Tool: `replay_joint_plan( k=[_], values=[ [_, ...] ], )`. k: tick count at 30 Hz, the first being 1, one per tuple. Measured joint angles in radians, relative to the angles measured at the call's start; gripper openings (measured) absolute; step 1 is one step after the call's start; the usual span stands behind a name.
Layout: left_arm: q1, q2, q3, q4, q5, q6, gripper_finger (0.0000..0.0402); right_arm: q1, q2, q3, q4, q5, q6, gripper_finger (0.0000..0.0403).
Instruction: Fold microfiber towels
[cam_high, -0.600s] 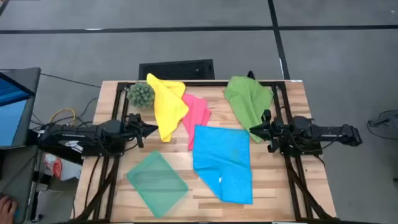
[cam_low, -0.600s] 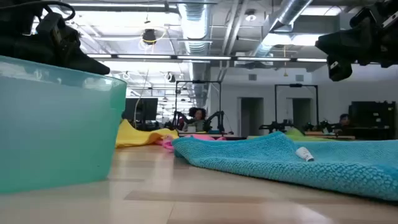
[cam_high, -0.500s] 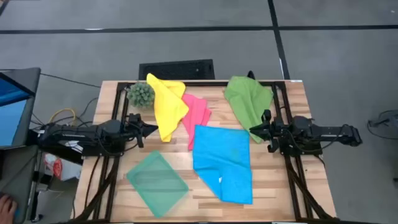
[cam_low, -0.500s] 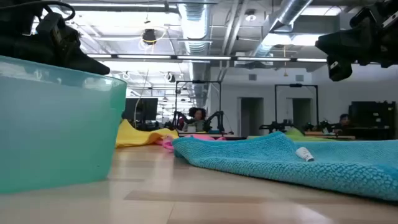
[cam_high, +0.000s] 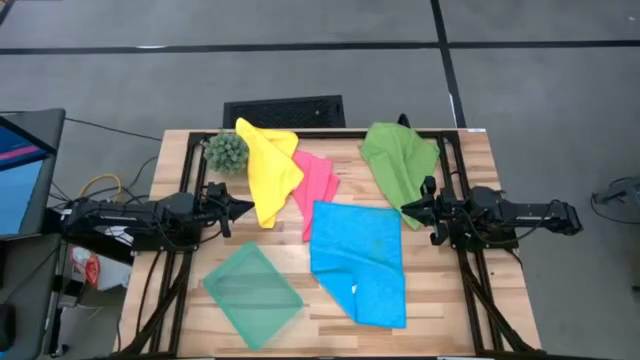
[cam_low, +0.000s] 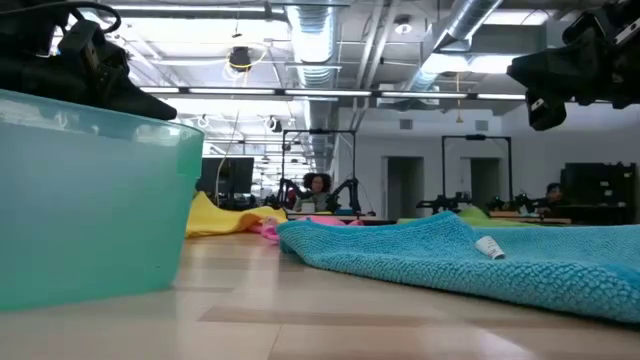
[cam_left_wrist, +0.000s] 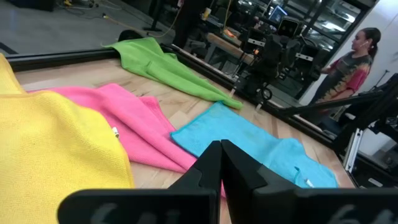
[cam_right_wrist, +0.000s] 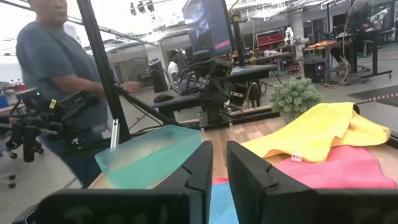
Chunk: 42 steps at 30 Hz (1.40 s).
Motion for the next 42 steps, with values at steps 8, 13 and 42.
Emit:
replay_joint_plan(
  k=[8,13,42],
  values=[
    [0.000,0.000,0.000,0.000,0.000,0.000,0.0000,0.000,0.000,0.000,0.000,0.000,0.000,0.0072],
    [0.000,0.000,0.000,0.000,0.000,0.000,0.0000,0.000,0.000,0.000,0.000,0.000,0.000,0.0072],
    [0.000,0.000,0.000,0.000,0.000,-0.085,0.0000,0.000,0.000,0.000,0.000,0.000,0.000,0.0072]
  ],
)
